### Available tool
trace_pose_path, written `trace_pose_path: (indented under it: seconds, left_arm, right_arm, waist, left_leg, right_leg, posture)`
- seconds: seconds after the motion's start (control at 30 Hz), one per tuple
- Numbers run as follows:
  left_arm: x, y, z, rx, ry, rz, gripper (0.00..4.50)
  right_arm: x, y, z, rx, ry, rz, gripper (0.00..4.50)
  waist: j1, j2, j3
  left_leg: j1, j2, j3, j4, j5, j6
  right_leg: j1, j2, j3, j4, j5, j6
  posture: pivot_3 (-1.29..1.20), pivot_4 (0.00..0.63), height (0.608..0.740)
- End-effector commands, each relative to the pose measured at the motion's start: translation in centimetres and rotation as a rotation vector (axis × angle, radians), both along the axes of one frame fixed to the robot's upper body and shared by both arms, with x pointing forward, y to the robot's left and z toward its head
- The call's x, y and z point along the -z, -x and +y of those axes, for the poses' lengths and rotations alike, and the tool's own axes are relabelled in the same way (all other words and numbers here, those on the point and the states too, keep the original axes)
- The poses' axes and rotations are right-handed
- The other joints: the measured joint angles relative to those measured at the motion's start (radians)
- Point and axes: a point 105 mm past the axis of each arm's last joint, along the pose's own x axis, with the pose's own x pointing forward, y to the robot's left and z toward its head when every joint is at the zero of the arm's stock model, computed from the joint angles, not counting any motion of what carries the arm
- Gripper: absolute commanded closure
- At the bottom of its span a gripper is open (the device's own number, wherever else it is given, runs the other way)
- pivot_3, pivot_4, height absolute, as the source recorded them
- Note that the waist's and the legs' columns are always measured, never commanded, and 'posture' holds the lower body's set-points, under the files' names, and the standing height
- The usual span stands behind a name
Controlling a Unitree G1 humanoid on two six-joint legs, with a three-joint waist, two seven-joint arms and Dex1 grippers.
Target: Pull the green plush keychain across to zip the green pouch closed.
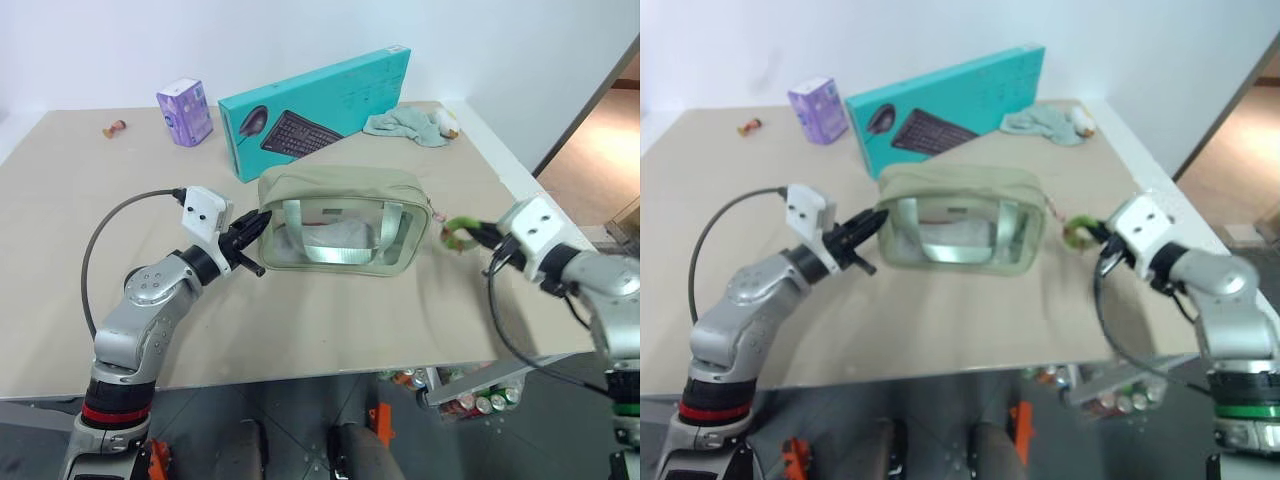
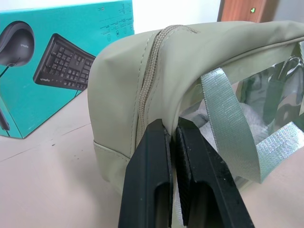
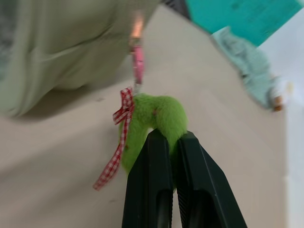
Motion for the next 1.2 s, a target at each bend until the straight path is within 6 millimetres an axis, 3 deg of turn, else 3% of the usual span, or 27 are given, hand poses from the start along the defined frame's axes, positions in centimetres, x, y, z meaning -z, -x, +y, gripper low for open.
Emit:
trace_pose_path:
  seconds: [0.03,0.2,0.3,0.4,0.43,0.6,0.8,0.87,0.97,1.07,1.2]
  left_arm:
    - [-1.2,0.0,0.7,-0.042,0.001,-0.041,4.5]
    - [-1.2,0.0,0.7,-0.047,0.006,-0.039,4.5]
    - [-0.9,0.2,0.5,-0.04,-0.004,-0.027,4.5]
    - [-0.1,0.9,0.2,0.014,-0.021,-0.006,4.5]
    - [0.0,1.2,0.1,0.029,-0.012,0.004,4.5]
    - [-0.9,1.5,1.3,0.025,0.009,-0.021,2.75]
    - [-1.7,2.7,4.0,0.012,-0.027,-0.054,0.74]
    - [-0.7,3.4,4.8,0.005,-0.074,-0.04,0.1]
    - [1.3,4.7,5.4,-0.008,-0.115,-0.01,0.04]
    - [3.3,6.2,5.2,-0.02,-0.149,0.008,0.04]
    - [6.3,7.3,4.0,-0.092,-0.142,0.069,0.04]
  right_arm:
    - [1.7,0.4,1.5,-0.039,0.043,0.0,4.44]
    - [4.0,0.1,3.7,-0.106,0.044,0.033,4.44]
    - [3.9,-0.3,3.9,-0.106,0.04,0.013,4.44]
    - [2.8,-1.0,3.8,-0.074,-0.077,0.002,4.44]
    - [2.2,-1.2,3.6,-0.058,-0.118,-0.004,3.81]
    - [-0.9,-1.1,1.6,-0.014,-0.216,-0.04,2.16]
    - [-2.2,1.8,-0.1,-0.038,-0.263,0.004,0.13]
    - [-2.0,2.7,-0.6,-0.03,-0.278,0.026,0.0]
    - [-1.4,4.2,-0.5,-0.033,-0.34,0.066,0.0]
    - [-0.7,5.9,1.5,-0.088,-0.421,0.121,0.0]
    - [0.9,7.3,6.5,-0.194,-0.482,0.138,0.0]
  waist:
    - [0.0,0.0,0.0]
    - [-0.003,0.0,0.0]
    - [-0.002,0.0,0.0]
    - [-0.003,-0.001,-0.001]
    - [-0.005,-0.001,-0.001]
    - [-0.001,-0.001,0.0]
    - [0.002,-0.001,0.0]
    - [0.002,-0.001,0.0]
    - [0.0,-0.001,-0.001]
    - [0.0,-0.001,-0.001]
    - [0.001,-0.001,-0.001]
  left_leg:
    - [0.0,0.0,0.0,0.0,0.0,0.0]
    - [0.003,0.0,0.0,0.0,0.0,0.0]
    - [0.003,0.0,0.0,0.0,0.0,0.001]
    - [0.004,0.0,0.0,0.0,0.001,0.001]
    - [0.004,0.0,0.0,0.0,0.0,0.001]
    - [0.004,-0.001,0.0,0.0,0.0,0.001]
    - [0.003,-0.001,0.0,-0.001,0.0,0.0]
    - [0.003,-0.001,0.0,-0.001,-0.001,0.0]
    - [0.003,-0.001,0.001,-0.001,-0.002,0.0]
    - [0.004,0.0,0.0,-0.002,-0.002,0.0]
    - [0.005,0.001,-0.001,-0.001,-0.003,-0.001]
  right_leg:
    - [0.0,0.0,0.0,0.0,0.0,0.0]
    - [0.001,0.001,0.002,0.0,0.001,0.0]
    - [0.001,0.001,0.002,0.0,0.001,-0.001]
    - [0.002,0.001,0.003,0.0,0.001,-0.001]
    - [0.002,0.002,0.004,0.0,0.001,-0.001]
    - [0.001,0.001,0.004,0.0,0.001,-0.001]
    - [0.001,0.001,0.004,0.0,0.0,-0.001]
    - [0.001,0.001,0.004,0.0,-0.001,-0.001]
    - [0.0,0.001,0.006,0.0,-0.001,-0.002]
    - [0.0,0.001,0.006,0.0,-0.001,-0.002]
    - [0.0,0.001,0.006,0.0,-0.001,-0.002]
  posture:
    - [0.0,0.15,0.74]
    - [0.0,0.15,0.74]
    - [0.0,0.15,0.74]
    - [0.0,0.15,0.74]
    - [0.0,0.15,0.74]
    - [0.0,0.15,0.74]
    - [0.0,0.15,0.74]
    - [0.0,0.15,0.74]
    - [0.0,0.15,0.74]
    - [0.0,0.15,0.74]
    - [0.0,0.15,0.74]
